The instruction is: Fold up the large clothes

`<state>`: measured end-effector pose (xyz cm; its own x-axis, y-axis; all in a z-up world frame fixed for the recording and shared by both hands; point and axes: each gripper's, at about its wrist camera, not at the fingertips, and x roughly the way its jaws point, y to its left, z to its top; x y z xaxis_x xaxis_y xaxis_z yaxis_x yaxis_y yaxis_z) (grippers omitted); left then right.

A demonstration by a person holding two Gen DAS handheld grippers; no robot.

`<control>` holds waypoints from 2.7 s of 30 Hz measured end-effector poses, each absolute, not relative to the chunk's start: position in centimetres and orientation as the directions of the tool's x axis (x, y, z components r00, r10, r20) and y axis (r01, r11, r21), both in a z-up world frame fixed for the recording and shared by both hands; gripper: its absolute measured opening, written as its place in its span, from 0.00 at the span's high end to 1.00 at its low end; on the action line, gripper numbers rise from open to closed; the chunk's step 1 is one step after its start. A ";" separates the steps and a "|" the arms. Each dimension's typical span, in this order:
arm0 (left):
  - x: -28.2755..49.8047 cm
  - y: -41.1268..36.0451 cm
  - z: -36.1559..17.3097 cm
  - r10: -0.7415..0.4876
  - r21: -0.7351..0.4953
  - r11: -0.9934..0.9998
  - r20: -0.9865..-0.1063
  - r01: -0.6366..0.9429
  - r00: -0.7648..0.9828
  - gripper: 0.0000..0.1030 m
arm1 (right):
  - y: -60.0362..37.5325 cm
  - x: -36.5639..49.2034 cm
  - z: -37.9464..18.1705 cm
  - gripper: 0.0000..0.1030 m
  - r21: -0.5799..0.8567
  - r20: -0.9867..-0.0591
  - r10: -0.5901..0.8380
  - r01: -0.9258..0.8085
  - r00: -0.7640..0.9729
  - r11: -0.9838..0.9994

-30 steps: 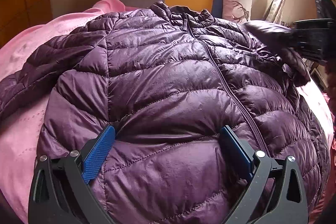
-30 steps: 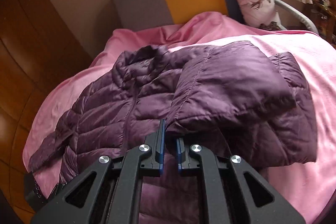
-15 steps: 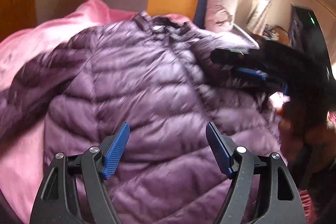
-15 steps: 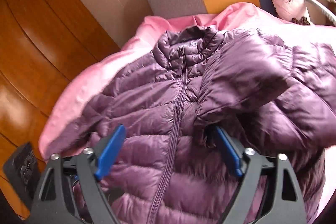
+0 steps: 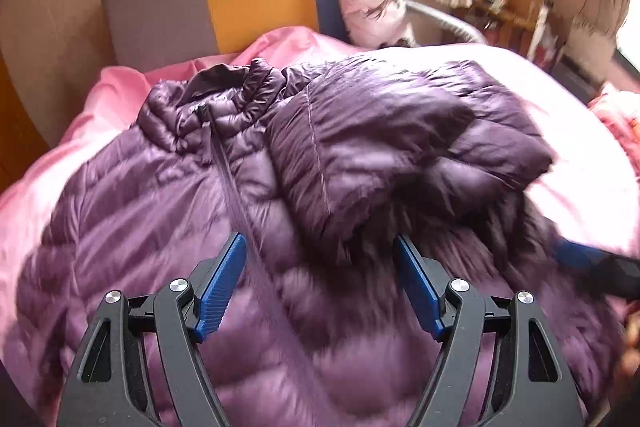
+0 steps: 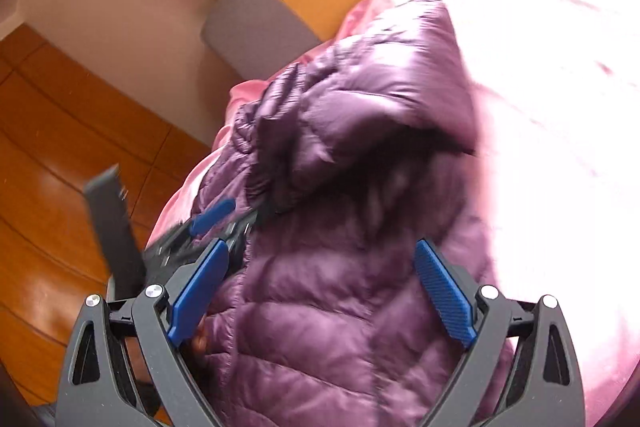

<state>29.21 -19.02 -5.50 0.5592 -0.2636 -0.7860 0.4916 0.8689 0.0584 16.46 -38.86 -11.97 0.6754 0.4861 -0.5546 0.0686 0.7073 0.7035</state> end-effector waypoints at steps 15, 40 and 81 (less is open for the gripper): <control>31.1 -5.9 -4.2 -0.542 -0.551 0.820 -0.655 0.159 0.527 0.94 | -39.1 18.4 -12.7 0.08 0.779 -0.487 0.569 0.034 0.662 0.626; 31.4 0.3 -6.2 -0.573 -0.651 0.757 -0.620 0.055 0.536 0.95 | -38.8 27.8 -8.2 0.24 0.435 -0.663 0.254 0.085 0.704 0.896; 36.4 -2.6 -8.8 -0.273 -0.309 0.950 -0.758 0.043 0.593 0.55 | -35.9 32.3 -15.3 0.36 0.061 -0.758 -0.082 0.196 0.647 0.979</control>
